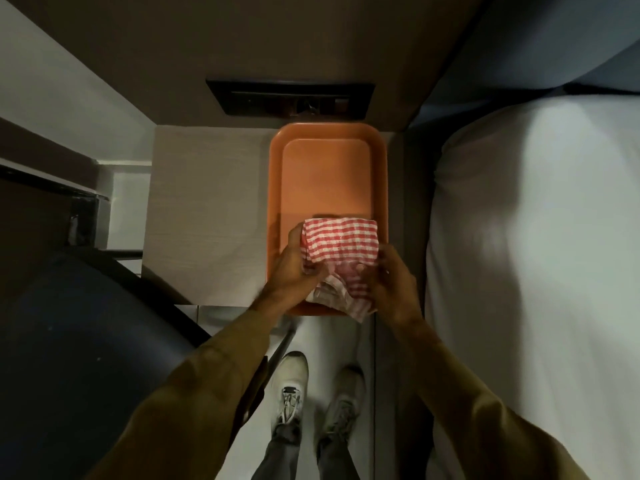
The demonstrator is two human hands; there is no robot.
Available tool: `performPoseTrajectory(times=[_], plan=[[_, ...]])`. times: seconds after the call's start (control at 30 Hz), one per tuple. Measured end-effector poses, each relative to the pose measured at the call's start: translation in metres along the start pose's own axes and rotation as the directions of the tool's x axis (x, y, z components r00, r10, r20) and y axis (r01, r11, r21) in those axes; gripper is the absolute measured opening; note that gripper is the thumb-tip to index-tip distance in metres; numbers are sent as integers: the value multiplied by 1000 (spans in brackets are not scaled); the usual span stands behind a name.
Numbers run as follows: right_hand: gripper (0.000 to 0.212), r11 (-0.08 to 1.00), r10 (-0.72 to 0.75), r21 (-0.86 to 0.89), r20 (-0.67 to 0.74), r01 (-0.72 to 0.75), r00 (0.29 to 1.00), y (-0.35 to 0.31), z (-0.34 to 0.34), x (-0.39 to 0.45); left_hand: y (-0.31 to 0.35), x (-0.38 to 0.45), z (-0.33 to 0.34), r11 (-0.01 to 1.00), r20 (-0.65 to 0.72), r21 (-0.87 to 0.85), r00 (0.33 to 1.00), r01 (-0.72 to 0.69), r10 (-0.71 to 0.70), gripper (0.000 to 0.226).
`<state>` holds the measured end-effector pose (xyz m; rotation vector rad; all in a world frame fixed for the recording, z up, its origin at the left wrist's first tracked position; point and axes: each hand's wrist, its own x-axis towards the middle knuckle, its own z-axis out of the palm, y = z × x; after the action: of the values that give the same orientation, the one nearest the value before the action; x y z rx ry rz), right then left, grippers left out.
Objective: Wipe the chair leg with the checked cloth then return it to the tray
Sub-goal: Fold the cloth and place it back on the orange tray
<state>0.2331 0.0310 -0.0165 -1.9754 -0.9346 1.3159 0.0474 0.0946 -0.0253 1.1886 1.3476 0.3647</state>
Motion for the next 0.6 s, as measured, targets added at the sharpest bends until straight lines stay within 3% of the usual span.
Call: performPoseTrajectory(times=[0.07, 0.13, 0.2, 0.27, 0.37, 0.4, 0.5, 0.6], plan=[[33, 996, 3, -90, 27, 0, 1000, 5, 3, 8, -4, 1, 5, 991, -29, 137, 1000, 10, -6, 85], [35, 991, -3, -137, 21, 6, 1000, 6, 6, 16, -3, 0, 3, 991, -104, 135, 995, 4, 10, 84], [39, 989, 8, -148, 34, -3, 999, 3, 12, 22, 0, 0, -1, 993, -110, 120, 994, -4, 17, 104], [43, 984, 61, -170, 58, -50, 996, 0, 19, 30, 0, -2, -2, 973, -123, 227, 992, 41, -13, 116], [49, 962, 92, -261, 24, -83, 995, 3, 27, 37, -10, -10, 2, 857, -237, 515, 964, 17, 123, 68], [52, 956, 91, -281, 21, -82, 996, 4, 29, 38, -14, -12, 2, 795, -177, 605, 968, -37, 179, 59], [55, 949, 90, -305, 37, -75, 995, 8, 30, 38, -27, -28, 1, 605, 159, 762, 972, -231, 171, 53], [52, 939, 68, -342, 73, -39, 995, 11, 28, 37, -36, -42, 0, 526, 178, 779, 924, -342, 337, 43]])
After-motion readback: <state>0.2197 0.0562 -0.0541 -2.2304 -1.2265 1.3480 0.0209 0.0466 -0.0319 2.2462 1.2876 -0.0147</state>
